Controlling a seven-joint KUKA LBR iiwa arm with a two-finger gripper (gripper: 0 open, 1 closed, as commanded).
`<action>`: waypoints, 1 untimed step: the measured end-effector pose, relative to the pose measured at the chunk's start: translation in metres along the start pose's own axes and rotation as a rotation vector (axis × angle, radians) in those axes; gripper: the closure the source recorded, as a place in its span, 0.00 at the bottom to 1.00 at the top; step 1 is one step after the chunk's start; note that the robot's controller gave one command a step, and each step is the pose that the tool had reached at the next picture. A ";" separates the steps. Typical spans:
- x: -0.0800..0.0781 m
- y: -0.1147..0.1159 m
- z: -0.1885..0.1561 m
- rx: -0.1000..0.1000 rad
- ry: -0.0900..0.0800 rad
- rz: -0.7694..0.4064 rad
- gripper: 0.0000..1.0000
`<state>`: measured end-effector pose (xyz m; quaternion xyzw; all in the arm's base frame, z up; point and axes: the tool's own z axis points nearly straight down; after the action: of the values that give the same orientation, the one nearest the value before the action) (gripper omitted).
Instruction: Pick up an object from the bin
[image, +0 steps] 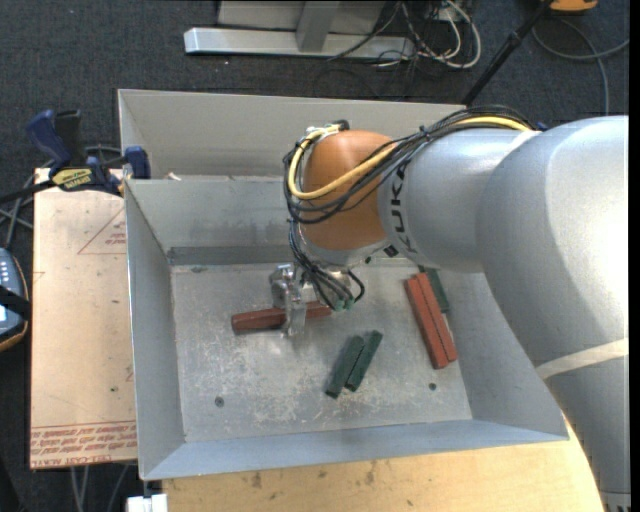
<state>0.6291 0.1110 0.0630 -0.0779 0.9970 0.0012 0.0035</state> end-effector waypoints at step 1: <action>0.001 0.000 -0.005 0.001 0.001 -0.005 1.00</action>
Offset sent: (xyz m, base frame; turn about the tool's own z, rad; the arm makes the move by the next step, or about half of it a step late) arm -0.0001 -0.0001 0.0510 0.0000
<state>0.6282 0.1109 0.0679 -0.0803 0.9968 0.0008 0.0031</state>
